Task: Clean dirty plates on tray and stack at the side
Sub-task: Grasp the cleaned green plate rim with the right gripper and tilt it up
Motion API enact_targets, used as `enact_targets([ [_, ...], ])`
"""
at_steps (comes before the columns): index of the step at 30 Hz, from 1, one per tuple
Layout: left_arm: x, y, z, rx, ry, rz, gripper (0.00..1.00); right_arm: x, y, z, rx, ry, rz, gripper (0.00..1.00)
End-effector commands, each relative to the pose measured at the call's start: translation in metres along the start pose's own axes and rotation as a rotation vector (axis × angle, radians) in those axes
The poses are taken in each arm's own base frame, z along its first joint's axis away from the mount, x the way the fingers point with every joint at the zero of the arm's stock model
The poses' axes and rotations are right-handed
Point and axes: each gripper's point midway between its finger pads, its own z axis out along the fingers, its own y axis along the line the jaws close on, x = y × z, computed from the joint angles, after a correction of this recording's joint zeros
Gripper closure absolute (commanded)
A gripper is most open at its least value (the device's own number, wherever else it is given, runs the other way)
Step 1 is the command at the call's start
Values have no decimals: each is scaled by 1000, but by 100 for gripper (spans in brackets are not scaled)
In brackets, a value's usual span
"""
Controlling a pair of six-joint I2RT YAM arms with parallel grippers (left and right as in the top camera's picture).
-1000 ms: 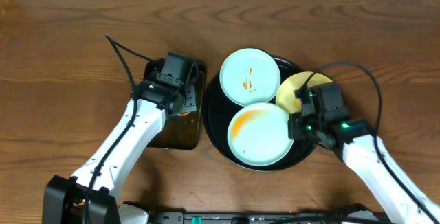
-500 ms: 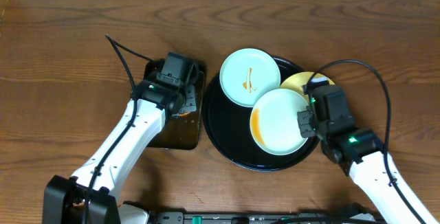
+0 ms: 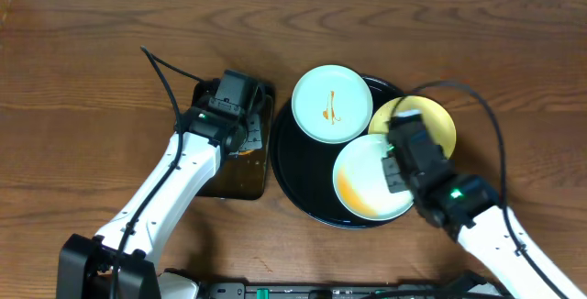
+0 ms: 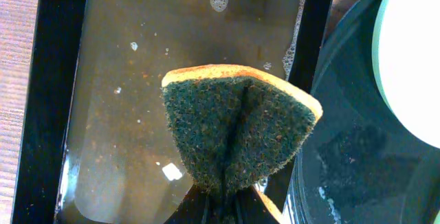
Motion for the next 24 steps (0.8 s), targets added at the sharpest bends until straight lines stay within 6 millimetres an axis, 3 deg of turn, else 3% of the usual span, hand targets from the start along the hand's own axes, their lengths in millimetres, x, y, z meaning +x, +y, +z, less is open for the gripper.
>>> enact_targets([
  [1, 3, 4, 5, -19, 11, 2, 92, 6, -6, 0, -110, 72, 209, 60],
  [4, 3, 4, 5, -19, 11, 2, 92, 21, -20, 4, -151, 158, 299, 53],
  [7, 3, 4, 5, -19, 10, 2, 92, 39, -22, 11, -248, 252, 333, 52],
  [11, 3, 4, 5, -19, 11, 2, 92, 57, -24, 21, -253, 342, 364, 53],
  [22, 3, 4, 5, -19, 11, 2, 92, 86, -20, 55, -236, 451, 409, 61],
  [24, 3, 4, 5, -19, 11, 2, 92, 90, -20, 57, -232, 470, 420, 68],
])
